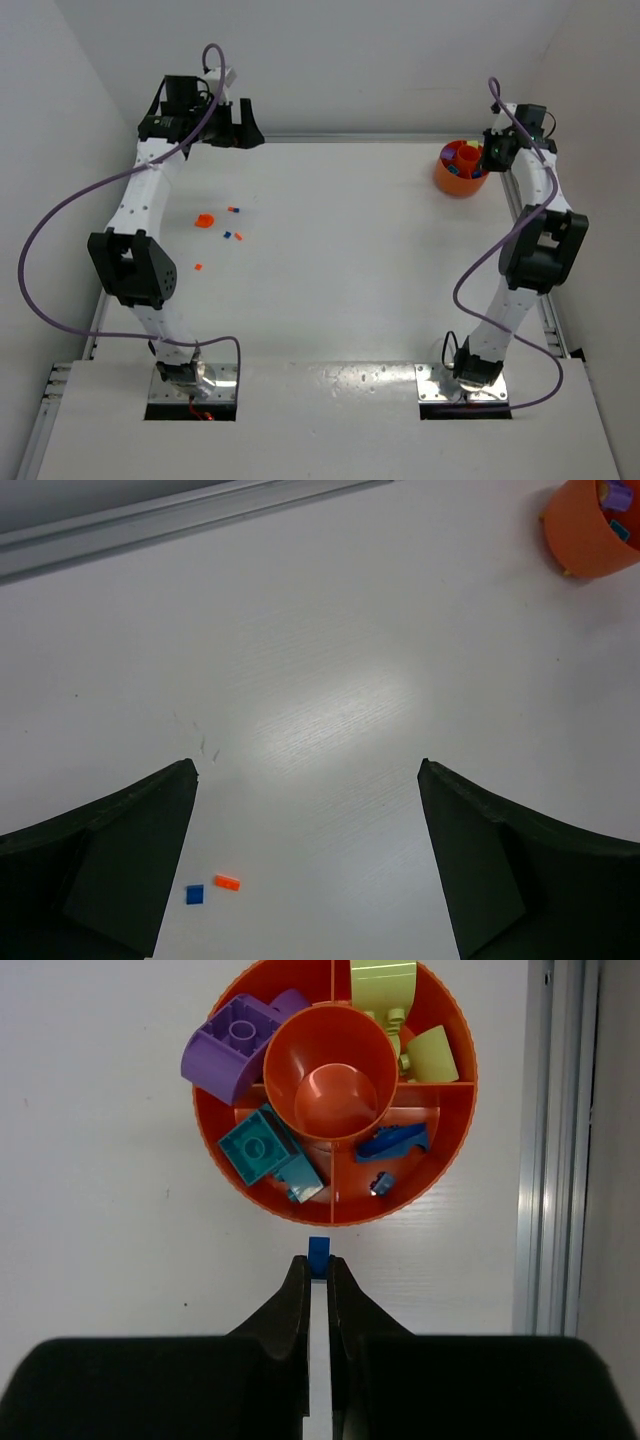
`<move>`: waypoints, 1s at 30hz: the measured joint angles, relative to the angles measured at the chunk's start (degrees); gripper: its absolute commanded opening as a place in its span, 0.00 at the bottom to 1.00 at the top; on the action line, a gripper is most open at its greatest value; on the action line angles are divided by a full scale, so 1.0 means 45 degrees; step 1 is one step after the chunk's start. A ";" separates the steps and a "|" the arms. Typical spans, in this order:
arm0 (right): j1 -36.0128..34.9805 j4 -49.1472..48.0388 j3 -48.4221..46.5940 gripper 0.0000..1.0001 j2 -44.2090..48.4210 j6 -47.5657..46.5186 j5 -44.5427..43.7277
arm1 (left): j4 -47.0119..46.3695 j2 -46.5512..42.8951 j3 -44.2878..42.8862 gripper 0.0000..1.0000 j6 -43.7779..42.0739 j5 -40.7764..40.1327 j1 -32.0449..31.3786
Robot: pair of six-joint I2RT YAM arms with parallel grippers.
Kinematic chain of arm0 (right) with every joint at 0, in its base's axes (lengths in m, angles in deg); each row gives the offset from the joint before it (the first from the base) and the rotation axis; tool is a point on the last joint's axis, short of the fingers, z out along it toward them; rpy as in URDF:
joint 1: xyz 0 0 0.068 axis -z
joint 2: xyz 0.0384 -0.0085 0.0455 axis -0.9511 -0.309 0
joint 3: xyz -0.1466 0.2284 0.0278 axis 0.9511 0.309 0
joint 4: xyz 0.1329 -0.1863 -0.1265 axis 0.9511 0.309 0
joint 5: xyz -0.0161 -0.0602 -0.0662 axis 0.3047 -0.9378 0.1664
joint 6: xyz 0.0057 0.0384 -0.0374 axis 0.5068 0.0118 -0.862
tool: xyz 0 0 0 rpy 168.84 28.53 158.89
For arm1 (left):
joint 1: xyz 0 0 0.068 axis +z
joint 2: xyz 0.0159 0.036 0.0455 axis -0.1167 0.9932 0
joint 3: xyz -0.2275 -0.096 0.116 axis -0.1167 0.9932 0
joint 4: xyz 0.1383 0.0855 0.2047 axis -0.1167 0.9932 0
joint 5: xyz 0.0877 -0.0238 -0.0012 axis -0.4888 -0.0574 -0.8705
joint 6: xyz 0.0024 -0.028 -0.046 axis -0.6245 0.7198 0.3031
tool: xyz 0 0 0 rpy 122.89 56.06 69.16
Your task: Sort the legos into containers by color
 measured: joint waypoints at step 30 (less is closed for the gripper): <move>0.0151 0.0257 -0.2006 0.26 -0.2652 0.1447 -0.1666 | 0.0112 0.0180 0.0049 0.99 -0.0155 -0.0680 0.0000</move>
